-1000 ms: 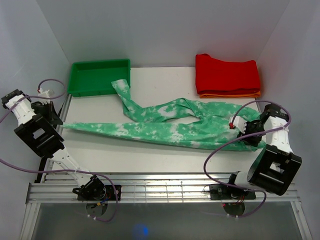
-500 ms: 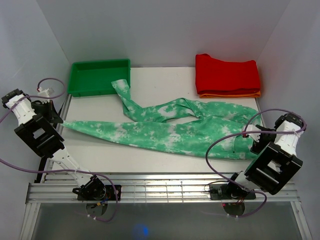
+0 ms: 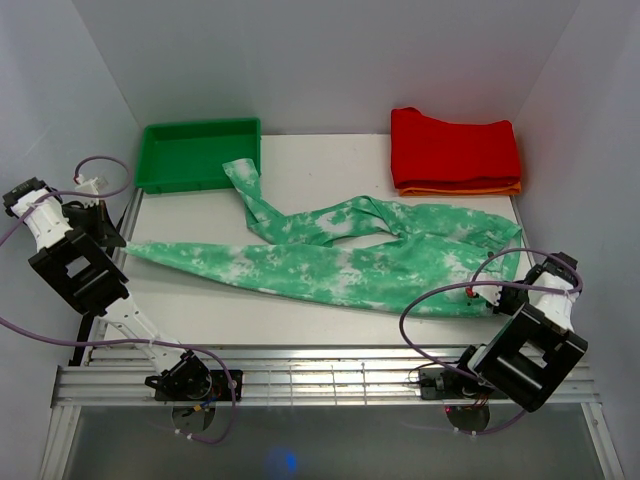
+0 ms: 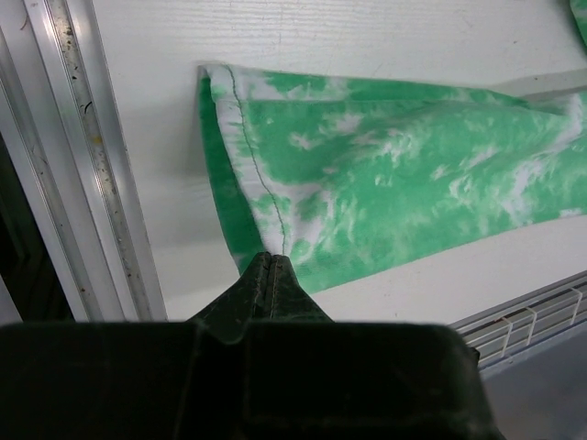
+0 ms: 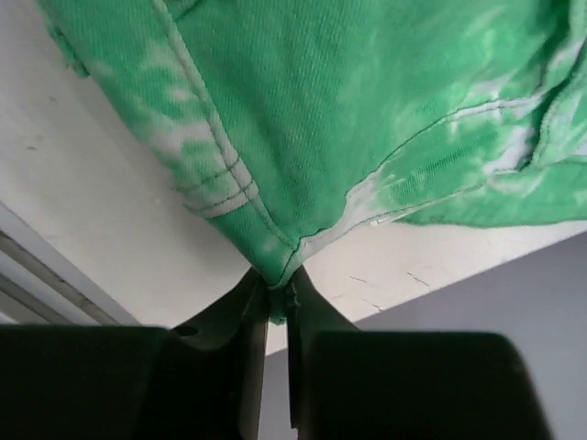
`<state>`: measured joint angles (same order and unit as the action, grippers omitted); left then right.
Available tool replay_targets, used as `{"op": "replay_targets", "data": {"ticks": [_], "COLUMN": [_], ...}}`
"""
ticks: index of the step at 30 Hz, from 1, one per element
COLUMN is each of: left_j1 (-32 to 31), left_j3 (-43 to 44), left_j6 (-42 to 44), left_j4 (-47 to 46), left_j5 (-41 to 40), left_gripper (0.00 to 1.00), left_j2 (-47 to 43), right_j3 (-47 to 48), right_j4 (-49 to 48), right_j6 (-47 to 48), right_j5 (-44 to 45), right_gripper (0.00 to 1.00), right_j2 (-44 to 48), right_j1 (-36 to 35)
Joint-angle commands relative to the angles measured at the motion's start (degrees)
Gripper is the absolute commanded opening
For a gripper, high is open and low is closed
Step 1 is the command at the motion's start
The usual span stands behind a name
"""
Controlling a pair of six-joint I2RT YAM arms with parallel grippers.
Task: Fold and stack the trousers
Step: Flatten the trousers out
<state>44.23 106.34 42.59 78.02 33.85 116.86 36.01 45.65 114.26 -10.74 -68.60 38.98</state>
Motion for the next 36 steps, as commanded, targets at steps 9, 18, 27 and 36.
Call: {"op": "replay_targets", "data": {"ticks": [9, 18, 27, 36], "left_j1": [-6.2, -9.0, 2.4, 9.8], "left_j3": [16.6, 28.8, -11.7, -34.7], "left_j6": [-8.0, -17.4, 0.5, 24.7], "left_j4": [-3.7, -14.2, -15.3, -7.3], "left_j5": [4.2, 9.9, 8.5, -1.9], "left_gripper": [0.00, 0.00, 0.00, 0.43], "left_j2": [5.4, 2.8, -17.8, -16.0], "right_j3": [39.2, 57.9, 24.0, 6.3], "right_j4": [-4.3, 8.7, 7.7, 9.4], "right_j6": [-9.1, -8.8, 10.2, 20.2], "right_j5": [-6.1, -9.4, -3.7, 3.6], "right_gripper": [0.08, 0.08, 0.08, 0.84], "right_j2": [-16.3, -21.2, -4.6, 4.0], "right_j1": [-3.6, -5.4, -0.1, 1.2]}}
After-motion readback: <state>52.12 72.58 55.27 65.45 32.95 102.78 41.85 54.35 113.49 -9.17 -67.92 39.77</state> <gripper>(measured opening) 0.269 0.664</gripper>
